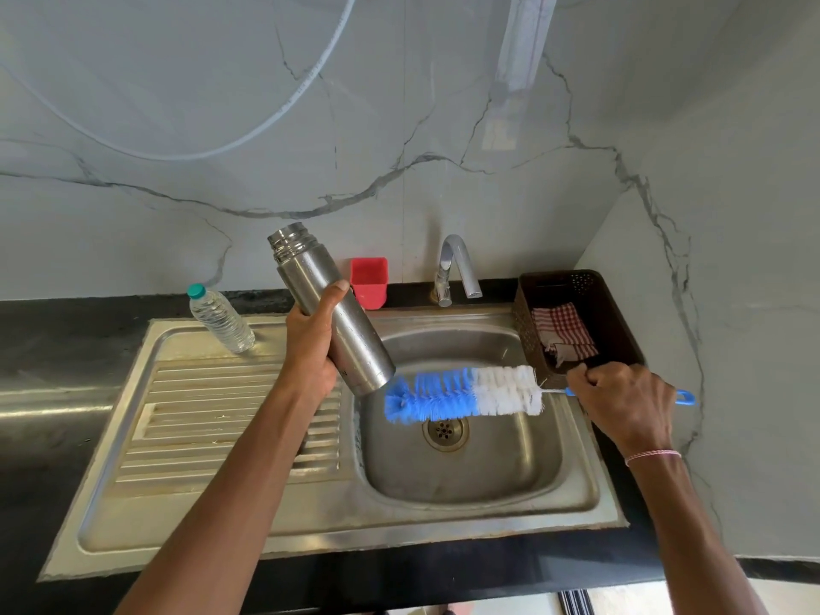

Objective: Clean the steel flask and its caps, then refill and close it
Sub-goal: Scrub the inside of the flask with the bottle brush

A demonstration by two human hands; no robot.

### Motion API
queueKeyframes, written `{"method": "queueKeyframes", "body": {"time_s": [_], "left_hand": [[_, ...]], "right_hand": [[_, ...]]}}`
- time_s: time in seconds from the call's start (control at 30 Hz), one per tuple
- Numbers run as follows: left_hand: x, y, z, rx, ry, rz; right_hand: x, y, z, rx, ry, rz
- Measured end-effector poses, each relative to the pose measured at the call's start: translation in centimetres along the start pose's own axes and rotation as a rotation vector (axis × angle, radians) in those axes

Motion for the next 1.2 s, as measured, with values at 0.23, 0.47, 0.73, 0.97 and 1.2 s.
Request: {"method": "queueKeyframes", "body": {"time_s": [0.23, 0.47, 0.73, 0.97, 1.2], "left_hand": [[-1.6, 2.8, -1.1, -0.084, 0.003, 0.055], [-0.1, 0.5, 0.1, 0.001, 0.018, 0.023], [-1.5, 2.0, -0.8, -0.065, 0.006, 0.025], [-1.8, 1.2, -0.5, -0.046, 0.004, 0.025], [-1.5, 0.6, -0.3, -0.024, -0.009, 0.014]], "right_hand": [[-7.3, -0.2, 0.0, 0.086, -0.161, -0.021], [-4.3, -1.0, 1.5, 0.043, -0.111, 0.008], [-7.8, 0.7, 0.5, 0.048, -0.21, -0.051], [-7.1, -0.2, 0.2, 0.05, -0.17, -0.021], [-5.3, -0.1, 0.4, 0.031, -0.132, -0.07]]}}
Point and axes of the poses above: each hand's wrist, its own z-axis towards the middle knuckle, its own y-axis out of the palm, x = y × z, the point moved 3 cm from there along z, towards the middle knuckle
